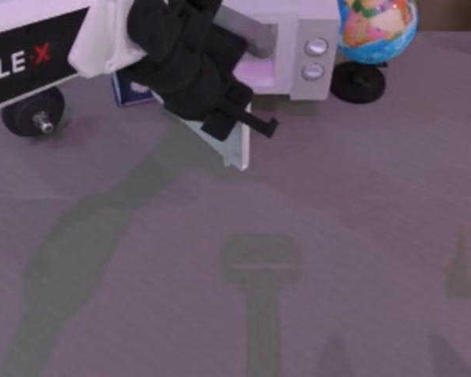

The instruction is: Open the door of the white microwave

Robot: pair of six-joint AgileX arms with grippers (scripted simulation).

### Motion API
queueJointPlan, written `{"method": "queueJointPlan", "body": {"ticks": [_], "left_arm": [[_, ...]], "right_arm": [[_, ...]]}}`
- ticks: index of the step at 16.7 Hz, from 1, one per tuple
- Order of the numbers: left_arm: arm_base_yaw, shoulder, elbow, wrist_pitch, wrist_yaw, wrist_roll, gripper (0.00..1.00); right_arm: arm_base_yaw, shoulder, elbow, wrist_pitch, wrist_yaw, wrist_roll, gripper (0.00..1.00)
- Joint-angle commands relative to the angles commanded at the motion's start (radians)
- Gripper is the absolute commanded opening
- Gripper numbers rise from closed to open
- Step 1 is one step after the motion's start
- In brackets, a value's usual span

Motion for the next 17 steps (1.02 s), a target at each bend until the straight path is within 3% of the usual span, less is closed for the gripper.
{"method": "queueJointPlan", "body": {"ticks": [11, 17], "left_arm": [[-0.004, 0.001, -0.004, 0.000, 0.008, 0.000, 0.00], [0.044, -0.047, -0.059, -0.002, 0.073, 0.128, 0.00]], "right_arm": [[0.000, 0.000, 0.000, 0.000, 0.000, 0.000, 1.00], [0.000, 0.000, 0.000, 0.000, 0.000, 0.000, 1.00]]}}
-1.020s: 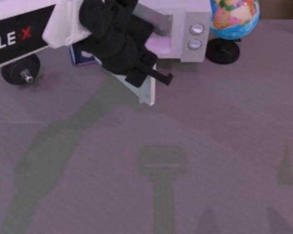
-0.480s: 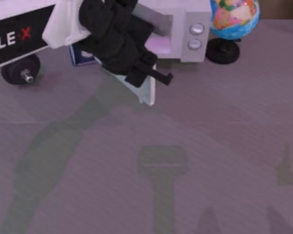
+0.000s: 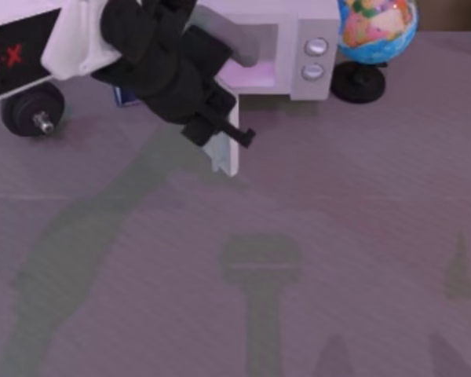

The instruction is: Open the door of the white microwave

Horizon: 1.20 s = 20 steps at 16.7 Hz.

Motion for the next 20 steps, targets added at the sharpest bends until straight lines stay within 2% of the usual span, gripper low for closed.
{"method": "queueJointPlan", "body": {"ticks": [3, 20], "left_arm": [[0.012, -0.011, -0.015, -0.002, 0.017, 0.031, 0.00], [0.012, -0.011, -0.015, -0.002, 0.017, 0.031, 0.00]], "right_arm": [[0.000, 0.000, 0.000, 0.000, 0.000, 0.000, 1.00], [0.000, 0.000, 0.000, 0.000, 0.000, 0.000, 1.00]]}}
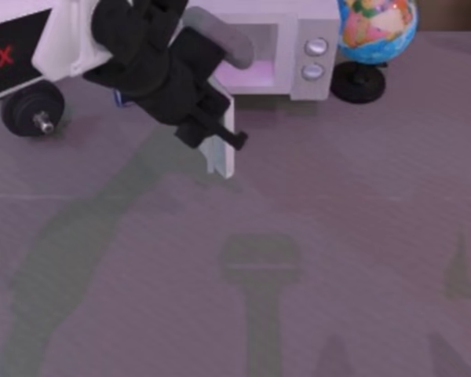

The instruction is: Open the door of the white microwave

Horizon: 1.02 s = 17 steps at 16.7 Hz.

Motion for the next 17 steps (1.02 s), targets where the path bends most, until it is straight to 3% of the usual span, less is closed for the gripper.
{"method": "queueJointPlan", "body": {"ticks": [9, 17], "left_arm": [[-0.003, 0.002, -0.004, -0.001, 0.007, 0.001, 0.00], [0.066, -0.038, -0.043, -0.032, 0.092, 0.175, 0.00]], "right_arm": [[0.000, 0.000, 0.000, 0.000, 0.000, 0.000, 1.00], [0.000, 0.000, 0.000, 0.000, 0.000, 0.000, 1.00]]}}
